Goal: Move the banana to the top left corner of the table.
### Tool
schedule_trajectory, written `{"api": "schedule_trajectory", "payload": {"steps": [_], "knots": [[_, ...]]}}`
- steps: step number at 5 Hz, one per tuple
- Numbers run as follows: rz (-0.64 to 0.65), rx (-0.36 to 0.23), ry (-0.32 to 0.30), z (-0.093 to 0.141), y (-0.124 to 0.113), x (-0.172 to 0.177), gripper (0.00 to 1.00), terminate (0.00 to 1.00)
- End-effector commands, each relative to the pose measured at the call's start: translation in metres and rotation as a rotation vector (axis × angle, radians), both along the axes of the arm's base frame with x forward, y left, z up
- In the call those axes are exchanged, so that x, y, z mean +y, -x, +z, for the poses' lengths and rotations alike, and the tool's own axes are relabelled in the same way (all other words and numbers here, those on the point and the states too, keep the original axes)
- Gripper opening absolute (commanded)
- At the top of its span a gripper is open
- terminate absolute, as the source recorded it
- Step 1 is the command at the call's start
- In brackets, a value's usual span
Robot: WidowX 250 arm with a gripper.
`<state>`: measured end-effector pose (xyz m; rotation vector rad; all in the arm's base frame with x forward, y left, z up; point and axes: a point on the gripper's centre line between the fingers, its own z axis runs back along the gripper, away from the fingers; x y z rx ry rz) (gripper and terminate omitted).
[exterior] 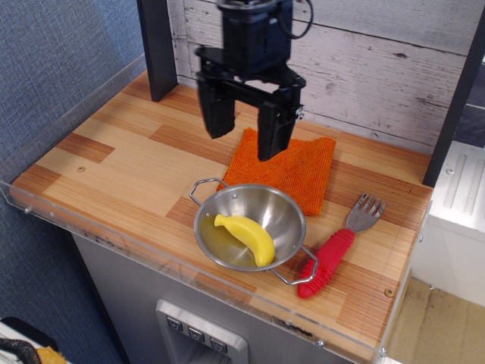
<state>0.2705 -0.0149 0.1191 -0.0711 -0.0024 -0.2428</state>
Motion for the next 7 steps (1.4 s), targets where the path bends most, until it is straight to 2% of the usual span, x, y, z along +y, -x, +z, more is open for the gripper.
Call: {"api": "schedule_trajectory", "payload": {"steps": [1,2,3,5,7], "knots": [[0.008,-0.052,-0.034,-0.012,0.050,0.005,1.00,0.00],[0.019,-0.049,-0.074,-0.042,0.061,0.006,1.00,0.00],[-0.003,-0.072,-0.103,-0.058,0.054,0.003,1.00,0.00],[0.004,-0.112,-0.095,-0.069,0.036,0.000,1.00,0.00],[0.035,-0.144,-0.073,-0.061,0.005,-0.005,1.00,0.00]]}}
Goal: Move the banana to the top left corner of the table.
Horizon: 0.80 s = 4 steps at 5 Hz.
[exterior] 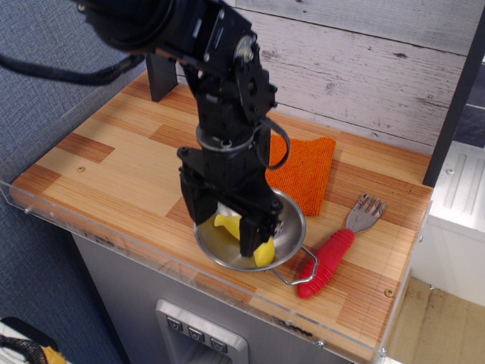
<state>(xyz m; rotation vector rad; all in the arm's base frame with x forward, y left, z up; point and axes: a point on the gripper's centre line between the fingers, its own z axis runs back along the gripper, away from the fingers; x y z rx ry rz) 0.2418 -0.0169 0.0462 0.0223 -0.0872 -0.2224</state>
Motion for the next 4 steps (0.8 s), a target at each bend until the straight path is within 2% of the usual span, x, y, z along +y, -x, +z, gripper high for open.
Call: {"api": "schedule_trajectory", "payload": {"steps": [1,3,4], "knots": [[-0.015,-0.043,0.025,0.006,-0.037,-0.013,1.00,0.00],[-0.067,0.044,-0.005,-0.032,-0.032,-0.031,1.00,0.00],[-0.070,0.062,-0.016,-0.037,-0.028,-0.029,1.00,0.00]]}}
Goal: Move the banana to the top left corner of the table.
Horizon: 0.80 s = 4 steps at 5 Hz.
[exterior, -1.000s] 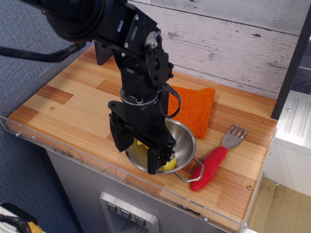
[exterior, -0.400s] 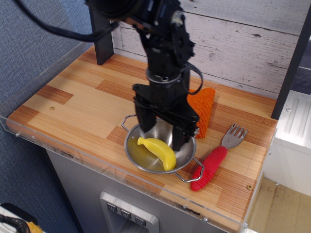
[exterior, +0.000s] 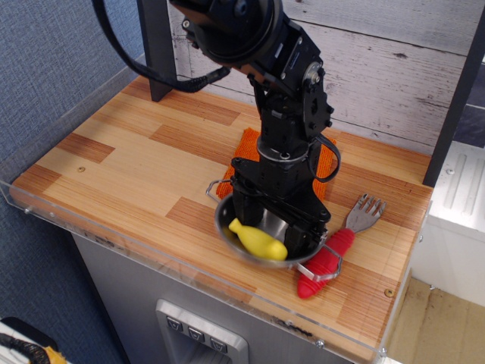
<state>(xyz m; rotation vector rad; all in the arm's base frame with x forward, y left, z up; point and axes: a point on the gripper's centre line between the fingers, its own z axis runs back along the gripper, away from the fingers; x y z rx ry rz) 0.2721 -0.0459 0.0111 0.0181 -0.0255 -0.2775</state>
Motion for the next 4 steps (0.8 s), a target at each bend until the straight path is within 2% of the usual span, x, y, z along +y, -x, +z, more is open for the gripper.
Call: {"api": "schedule_trajectory", "payload": {"steps": [1,2,4], "knots": [[-0.013,-0.020,-0.011,0.007,0.005,0.004,1.00,0.00],[-0.010,-0.025,-0.003,0.013,0.007,0.007,1.00,0.00],[-0.003,-0.082,0.029,0.045,0.002,0.010,1.00,0.00]]}}
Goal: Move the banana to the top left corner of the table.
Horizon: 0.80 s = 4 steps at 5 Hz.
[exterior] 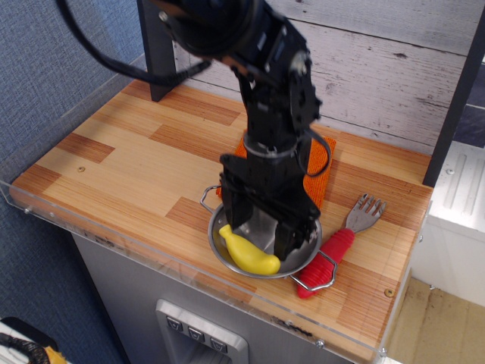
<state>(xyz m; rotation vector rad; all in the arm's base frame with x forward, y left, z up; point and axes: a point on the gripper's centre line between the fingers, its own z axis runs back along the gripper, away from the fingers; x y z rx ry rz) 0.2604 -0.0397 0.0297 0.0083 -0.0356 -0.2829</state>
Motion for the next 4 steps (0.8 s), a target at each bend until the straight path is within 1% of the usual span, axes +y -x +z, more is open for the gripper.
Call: {"api": "schedule_trajectory", "payload": {"steps": [1,3,4], "knots": [[0.001,-0.096,0.024,0.037,-0.012,0.003,1.00,0.00],[0.005,-0.084,0.021,0.030,-0.009,0.003,1.00,0.00],[0.011,-0.079,0.009,0.022,-0.009,-0.002,1.00,0.00]]}}
